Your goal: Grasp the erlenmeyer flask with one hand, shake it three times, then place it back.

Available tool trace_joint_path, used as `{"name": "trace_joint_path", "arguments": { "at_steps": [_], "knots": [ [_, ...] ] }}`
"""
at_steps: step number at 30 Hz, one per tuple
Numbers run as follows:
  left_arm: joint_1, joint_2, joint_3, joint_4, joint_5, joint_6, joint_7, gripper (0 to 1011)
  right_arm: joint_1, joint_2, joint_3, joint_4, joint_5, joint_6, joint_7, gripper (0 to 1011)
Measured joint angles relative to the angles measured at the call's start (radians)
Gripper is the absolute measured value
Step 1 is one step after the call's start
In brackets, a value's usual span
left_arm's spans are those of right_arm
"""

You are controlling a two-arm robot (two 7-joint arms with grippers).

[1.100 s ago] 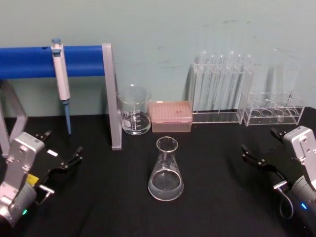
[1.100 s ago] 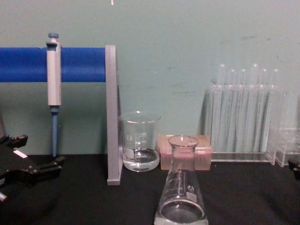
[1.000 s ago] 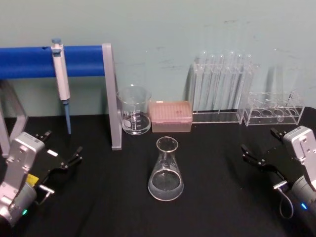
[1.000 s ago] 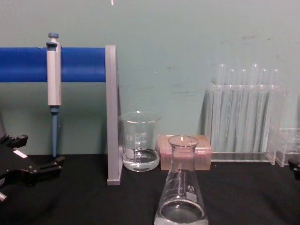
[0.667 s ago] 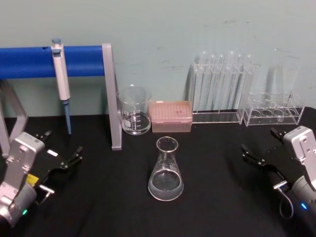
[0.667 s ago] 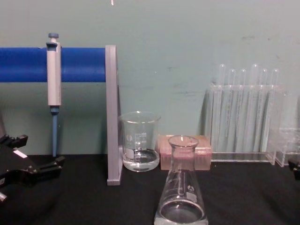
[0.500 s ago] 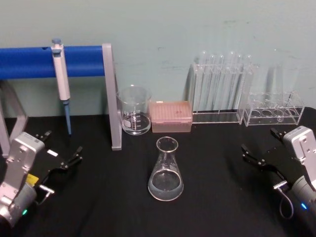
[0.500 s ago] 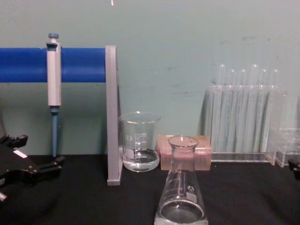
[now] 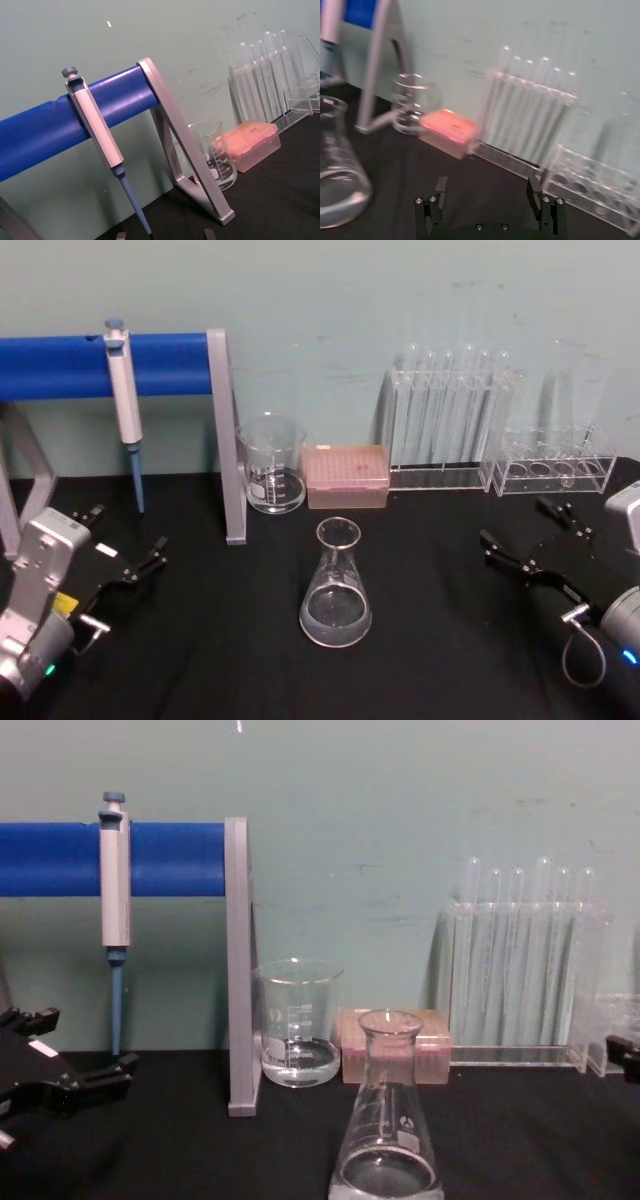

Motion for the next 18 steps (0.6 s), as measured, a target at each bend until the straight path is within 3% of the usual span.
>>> {"name": "trace_joint_path", "arguments": {
  "at_steps": [5, 13, 18],
  "knots": [
    [0.0, 0.0, 0.0, 0.0, 0.0, 0.0, 0.0, 1001, -0.029, 0.017, 0.017, -0.057, 0.06, 0.006, 0.096, 1000],
    [0.0, 0.0, 0.0, 0.0, 0.0, 0.0, 0.0, 1001, -0.04, 0.024, 0.023, -0.096, 0.098, 0.01, 0.191, 1000],
    [0.0, 0.0, 0.0, 0.0, 0.0, 0.0, 0.0, 1001, -0.03, 0.018, 0.008, -0.102, 0.118, 0.014, 0.285, 1000]
  ]
}}
